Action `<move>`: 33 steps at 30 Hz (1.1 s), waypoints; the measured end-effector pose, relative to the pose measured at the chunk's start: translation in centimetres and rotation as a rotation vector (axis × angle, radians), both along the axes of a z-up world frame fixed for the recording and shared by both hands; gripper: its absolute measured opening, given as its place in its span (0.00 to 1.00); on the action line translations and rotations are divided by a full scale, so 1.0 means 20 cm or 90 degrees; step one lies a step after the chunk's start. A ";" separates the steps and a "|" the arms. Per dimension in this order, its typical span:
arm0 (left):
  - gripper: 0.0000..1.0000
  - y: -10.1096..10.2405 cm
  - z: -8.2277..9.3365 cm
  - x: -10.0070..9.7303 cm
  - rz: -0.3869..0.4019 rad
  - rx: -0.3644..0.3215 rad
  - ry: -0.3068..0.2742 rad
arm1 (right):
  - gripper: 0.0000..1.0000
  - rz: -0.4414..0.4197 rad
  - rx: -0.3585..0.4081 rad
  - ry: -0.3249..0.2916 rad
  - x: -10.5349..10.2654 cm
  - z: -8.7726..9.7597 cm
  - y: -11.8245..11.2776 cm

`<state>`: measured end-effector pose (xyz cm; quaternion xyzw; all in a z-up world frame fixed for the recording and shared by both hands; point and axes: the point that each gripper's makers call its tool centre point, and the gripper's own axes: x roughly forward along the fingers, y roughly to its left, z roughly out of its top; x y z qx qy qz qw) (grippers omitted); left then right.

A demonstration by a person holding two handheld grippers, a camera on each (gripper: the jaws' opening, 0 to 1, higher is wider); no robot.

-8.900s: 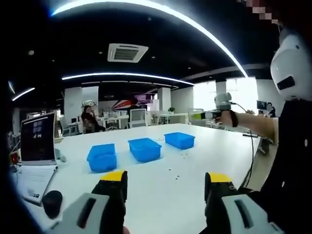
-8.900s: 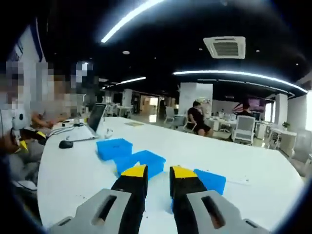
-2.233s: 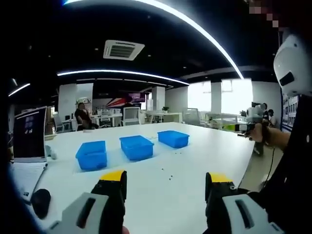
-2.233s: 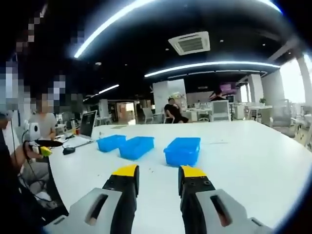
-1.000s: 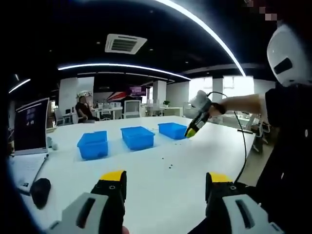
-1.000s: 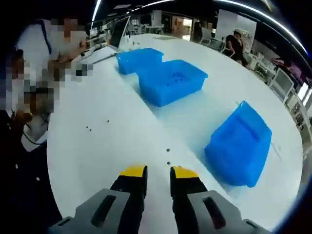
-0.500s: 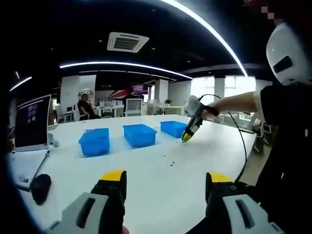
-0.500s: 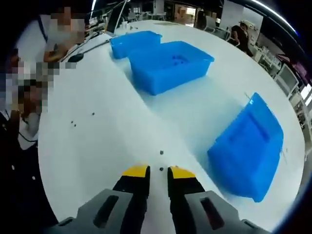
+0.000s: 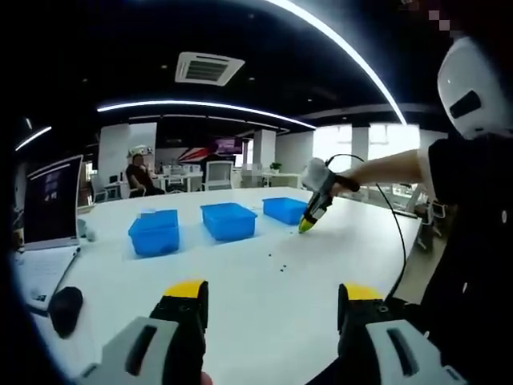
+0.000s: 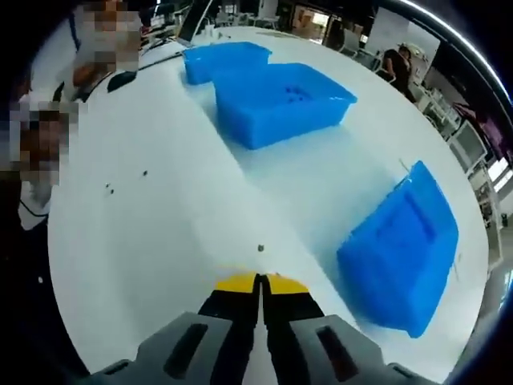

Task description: Pick up the resistors one by one and place each resistor into its matching bin, sorting the parts by color and model until every resistor is separated into the correct bin for its type

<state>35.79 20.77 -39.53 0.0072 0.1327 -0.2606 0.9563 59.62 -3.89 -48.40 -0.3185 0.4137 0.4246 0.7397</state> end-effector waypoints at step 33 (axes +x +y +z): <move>0.66 -0.07 0.13 0.06 -0.012 0.004 -0.035 | 0.05 -0.237 0.545 -0.355 -0.39 0.84 -0.31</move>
